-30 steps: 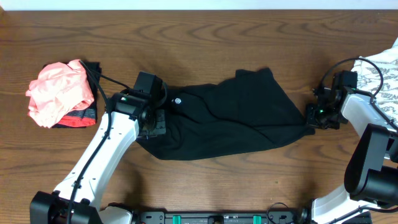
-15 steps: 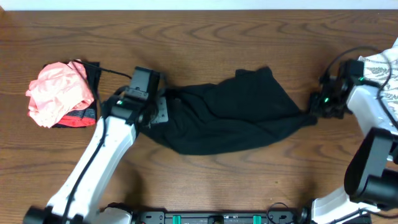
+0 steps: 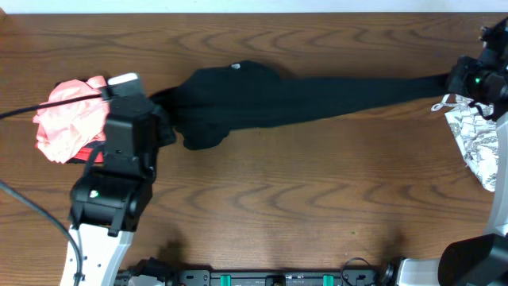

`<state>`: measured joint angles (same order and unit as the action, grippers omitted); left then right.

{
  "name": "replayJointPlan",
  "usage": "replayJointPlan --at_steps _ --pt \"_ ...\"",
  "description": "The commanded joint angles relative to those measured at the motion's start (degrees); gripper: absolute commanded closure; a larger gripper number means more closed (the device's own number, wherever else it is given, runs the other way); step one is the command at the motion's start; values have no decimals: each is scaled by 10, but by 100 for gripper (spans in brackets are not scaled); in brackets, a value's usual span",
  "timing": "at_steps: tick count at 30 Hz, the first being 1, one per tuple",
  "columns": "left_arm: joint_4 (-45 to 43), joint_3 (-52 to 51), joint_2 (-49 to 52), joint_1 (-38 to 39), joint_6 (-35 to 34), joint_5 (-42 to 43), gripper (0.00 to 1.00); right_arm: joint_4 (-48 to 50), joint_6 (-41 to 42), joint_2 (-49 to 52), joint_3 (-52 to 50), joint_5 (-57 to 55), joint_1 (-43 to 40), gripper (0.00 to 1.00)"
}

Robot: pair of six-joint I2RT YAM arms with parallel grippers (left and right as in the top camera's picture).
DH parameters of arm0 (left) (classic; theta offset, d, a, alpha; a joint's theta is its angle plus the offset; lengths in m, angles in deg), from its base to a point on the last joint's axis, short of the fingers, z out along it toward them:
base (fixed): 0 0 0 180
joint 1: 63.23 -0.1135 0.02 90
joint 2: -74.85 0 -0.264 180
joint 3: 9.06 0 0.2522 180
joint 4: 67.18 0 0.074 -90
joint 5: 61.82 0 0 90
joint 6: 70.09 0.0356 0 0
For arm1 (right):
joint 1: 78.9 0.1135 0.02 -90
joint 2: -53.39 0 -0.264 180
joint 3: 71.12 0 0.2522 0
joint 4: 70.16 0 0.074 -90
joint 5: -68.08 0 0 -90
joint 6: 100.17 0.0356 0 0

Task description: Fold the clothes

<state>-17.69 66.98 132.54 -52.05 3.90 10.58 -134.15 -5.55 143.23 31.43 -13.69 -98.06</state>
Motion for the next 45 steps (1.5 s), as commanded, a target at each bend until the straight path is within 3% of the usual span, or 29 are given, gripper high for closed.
replayJointPlan --at_steps 1,7,15,32,40,45 --pt "-9 13 -3 -30 11 -49 94 -6 20 0 17 4 -14 99" --pt "-43 15 -5 -53 12 -41 94 -27 14 -14 51 17 -22 99" --pt "-92 16 -38 -53 11 96 94 -82 -2 -32 117 17 -22 99" --pt "-155 18 -147 -53 9 90 94 -106 5 -65 222 17 -22 99" --pt "-139 18 -47 -53 -6 143 94 -140 -11 -3 221 41 -21 99" --pt "-247 18 103 -53 -6 201 94 -88 -13 80 221 96 -21 99"
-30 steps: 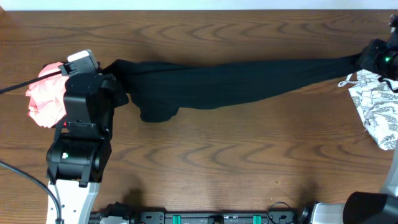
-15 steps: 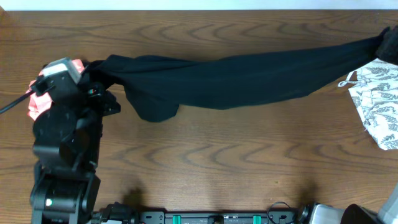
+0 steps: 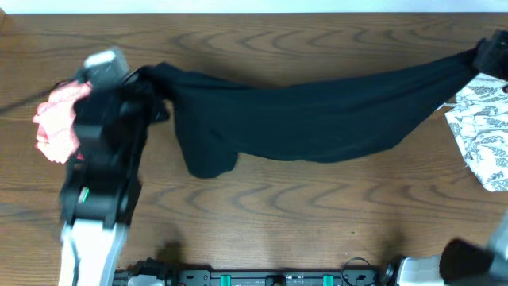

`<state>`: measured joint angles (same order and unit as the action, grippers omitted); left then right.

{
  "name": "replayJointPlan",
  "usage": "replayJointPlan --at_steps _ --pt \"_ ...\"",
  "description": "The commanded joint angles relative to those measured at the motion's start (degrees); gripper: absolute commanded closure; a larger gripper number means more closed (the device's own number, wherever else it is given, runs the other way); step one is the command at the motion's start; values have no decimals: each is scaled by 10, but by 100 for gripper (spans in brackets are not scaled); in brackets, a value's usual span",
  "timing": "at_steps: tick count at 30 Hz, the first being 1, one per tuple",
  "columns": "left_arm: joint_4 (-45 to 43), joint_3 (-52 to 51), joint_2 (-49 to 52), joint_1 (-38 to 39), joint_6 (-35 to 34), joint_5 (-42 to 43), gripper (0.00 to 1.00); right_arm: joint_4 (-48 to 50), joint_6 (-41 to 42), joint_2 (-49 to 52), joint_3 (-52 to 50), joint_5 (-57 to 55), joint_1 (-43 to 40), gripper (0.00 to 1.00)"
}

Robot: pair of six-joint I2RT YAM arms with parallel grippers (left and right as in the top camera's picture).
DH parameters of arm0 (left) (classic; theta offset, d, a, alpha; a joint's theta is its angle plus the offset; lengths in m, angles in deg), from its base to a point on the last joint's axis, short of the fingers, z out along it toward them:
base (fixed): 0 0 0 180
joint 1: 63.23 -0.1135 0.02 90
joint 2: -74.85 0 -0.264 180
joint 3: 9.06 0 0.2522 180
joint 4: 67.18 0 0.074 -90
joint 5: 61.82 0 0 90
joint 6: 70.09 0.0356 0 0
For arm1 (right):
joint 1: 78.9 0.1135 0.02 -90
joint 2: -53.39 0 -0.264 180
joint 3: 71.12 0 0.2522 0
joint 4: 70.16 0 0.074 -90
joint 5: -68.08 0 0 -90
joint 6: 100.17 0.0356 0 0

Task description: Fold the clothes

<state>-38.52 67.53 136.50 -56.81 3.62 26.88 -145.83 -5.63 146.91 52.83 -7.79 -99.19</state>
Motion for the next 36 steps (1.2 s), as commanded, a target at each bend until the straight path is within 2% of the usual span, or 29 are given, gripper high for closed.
replayJointPlan --at_steps 1,3,5,8,11,14,16,19,24,25,26,28,32,36 --pt "-83 15 100 -5 -3 39 94 70 -15 62 7 57 -10 99" --pt "-156 26 159 -6 -3 39 94 151 -15 86 7 78 -11 99" --pt "-192 52 209 -10 -29 39 94 210 16 92 7 77 -14 99" --pt "-185 102 251 -21 -39 70 94 281 70 83 11 82 -25 99" --pt "-160 125 256 -38 -35 100 94 290 83 76 17 105 -38 99" --pt "-108 125 243 -53 -22 110 94 230 65 76 17 103 -45 99" --pt "-43 125 229 -61 -22 118 94 171 39 77 14 90 -45 99" --pt "96 125 215 -61 -23 162 94 48 2 78 14 48 -45 99" --pt "341 121 220 -46 -25 210 93 -162 0 78 14 -36 -46 99" --pt "380 117 223 -41 -24 210 86 -195 0 78 13 -49 -46 99" --pt "405 113 224 -37 -24 210 70 -222 0 78 13 -58 -46 99" --pt "443 103 227 -32 -22 210 45 -252 -14 78 13 -62 -46 99" --pt "478 99 229 -32 -3 208 26 -284 -31 78 13 -65 -46 96" --pt "474 99 229 -32 -3 208 26 -290 -34 78 13 -69 -46 94"
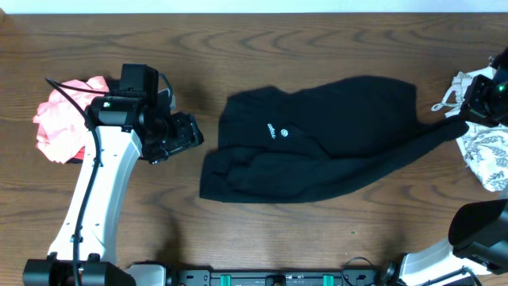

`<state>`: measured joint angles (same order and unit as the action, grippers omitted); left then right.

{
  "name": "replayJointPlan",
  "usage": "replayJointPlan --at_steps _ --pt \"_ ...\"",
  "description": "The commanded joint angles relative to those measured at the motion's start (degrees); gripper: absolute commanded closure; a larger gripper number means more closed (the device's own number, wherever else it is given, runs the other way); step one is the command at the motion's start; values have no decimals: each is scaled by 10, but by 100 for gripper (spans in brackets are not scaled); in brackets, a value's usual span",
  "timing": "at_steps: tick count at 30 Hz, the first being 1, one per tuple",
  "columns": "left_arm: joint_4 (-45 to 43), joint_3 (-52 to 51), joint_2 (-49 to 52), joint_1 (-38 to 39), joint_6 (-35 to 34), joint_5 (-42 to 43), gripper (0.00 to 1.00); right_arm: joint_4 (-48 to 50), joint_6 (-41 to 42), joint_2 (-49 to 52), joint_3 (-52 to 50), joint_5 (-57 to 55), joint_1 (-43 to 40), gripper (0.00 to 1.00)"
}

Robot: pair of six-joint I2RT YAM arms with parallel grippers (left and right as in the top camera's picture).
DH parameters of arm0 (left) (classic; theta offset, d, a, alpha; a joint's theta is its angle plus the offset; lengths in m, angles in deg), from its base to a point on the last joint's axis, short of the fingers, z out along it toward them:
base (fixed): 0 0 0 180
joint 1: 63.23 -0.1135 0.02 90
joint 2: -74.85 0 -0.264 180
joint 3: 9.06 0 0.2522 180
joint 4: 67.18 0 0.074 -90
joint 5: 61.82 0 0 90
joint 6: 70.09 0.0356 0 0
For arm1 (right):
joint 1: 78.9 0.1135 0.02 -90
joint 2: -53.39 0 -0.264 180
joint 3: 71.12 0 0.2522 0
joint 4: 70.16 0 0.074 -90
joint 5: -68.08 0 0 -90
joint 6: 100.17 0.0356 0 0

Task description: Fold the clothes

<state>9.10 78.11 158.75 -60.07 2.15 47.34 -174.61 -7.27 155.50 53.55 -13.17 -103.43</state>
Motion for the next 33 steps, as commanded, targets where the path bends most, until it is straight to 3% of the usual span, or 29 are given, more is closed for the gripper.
replayJointPlan --at_steps 1,7,13,17,33 --pt "-7 -7 7 1 12 3 26 -4 -17 -8 6 -15 -3 95" --pt "-24 -7 7 14 12 58 35 -4 -17 -8 6 -15 -2 94" --pt "-29 -8 12 90 33 56 35 -4 -17 -8 6 -15 -2 94" --pt "-39 -8 31 141 44 7 34 -4 -18 -8 6 -15 -2 95" --pt "-76 -9 191 233 84 42 34 -4 -26 -8 6 -15 -2 97"
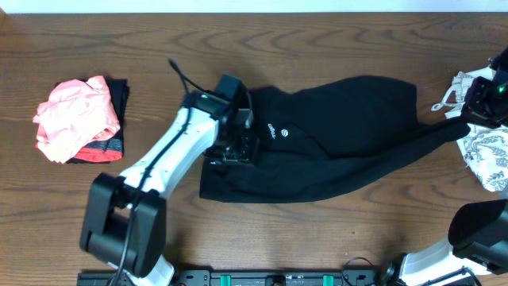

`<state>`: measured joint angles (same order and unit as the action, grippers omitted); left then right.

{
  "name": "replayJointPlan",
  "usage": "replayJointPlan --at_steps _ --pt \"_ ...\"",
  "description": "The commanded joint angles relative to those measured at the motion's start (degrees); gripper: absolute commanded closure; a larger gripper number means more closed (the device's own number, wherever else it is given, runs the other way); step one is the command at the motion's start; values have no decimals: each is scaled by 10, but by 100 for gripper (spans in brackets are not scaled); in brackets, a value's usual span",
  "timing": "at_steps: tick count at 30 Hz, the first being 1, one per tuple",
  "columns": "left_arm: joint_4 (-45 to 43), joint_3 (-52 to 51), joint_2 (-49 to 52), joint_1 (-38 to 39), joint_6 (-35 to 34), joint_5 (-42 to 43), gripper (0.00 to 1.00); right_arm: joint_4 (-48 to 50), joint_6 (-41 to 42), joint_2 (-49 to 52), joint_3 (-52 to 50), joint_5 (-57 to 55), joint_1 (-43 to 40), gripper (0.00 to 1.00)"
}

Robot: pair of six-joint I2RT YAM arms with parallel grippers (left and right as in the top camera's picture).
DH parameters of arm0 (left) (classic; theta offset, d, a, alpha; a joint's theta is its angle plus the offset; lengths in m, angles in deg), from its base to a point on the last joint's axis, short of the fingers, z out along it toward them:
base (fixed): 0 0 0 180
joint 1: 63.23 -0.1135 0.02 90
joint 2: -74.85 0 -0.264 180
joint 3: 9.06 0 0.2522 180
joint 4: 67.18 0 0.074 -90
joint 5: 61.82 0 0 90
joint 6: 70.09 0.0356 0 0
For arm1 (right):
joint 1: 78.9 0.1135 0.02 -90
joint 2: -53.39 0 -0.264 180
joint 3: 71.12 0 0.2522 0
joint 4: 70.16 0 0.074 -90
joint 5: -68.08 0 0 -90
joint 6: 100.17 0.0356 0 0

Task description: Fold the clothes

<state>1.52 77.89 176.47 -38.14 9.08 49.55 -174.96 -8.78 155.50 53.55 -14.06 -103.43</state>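
A black garment (333, 155) with a small white logo (275, 129) lies crumpled across the middle of the table. A narrow end of it stretches out to the right. My left gripper (238, 147) is down on the garment's left part, just left of the logo. Its fingers are hidden under the wrist, so their state does not show. My right gripper (470, 117) is at the far right edge, with the garment's narrow end running into it.
A pink garment (75, 119) lies bunched on a dark red-striped cloth at the left. A white patterned cloth (484, 151) lies at the right edge, under and beside my right arm. Bare wood table (317, 238) lies in front of the garment.
My left gripper was on the bare table to the left of the garment; now it is on the garment's left part. The garment and my right arm have not changed.
The black garment was stretched in a narrow band between both grippers. Then it hung wider between them. Then it lay on the table, let go by my left gripper and still held at the right. Now my left gripper is on its left part.
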Motion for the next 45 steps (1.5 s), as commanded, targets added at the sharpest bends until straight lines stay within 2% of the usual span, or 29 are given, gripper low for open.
replayJointPlan --at_steps 1,9,29,39,45 --pt "0 -7 18 19 19 25 34 -1 -10 -8 6 -5 -2 97" --pt "-14 -7 21 46 25 24 34 -2 -10 -8 6 -6 -2 98" --pt "-69 -34 22 46 33 -17 34 -5 -10 -8 6 -6 -2 99" --pt "-75 -58 22 54 26 38 35 -7 -10 -8 6 -6 -2 99" --pt "-94 -58 22 55 26 57 42 -7 -11 -8 6 -6 -2 99"
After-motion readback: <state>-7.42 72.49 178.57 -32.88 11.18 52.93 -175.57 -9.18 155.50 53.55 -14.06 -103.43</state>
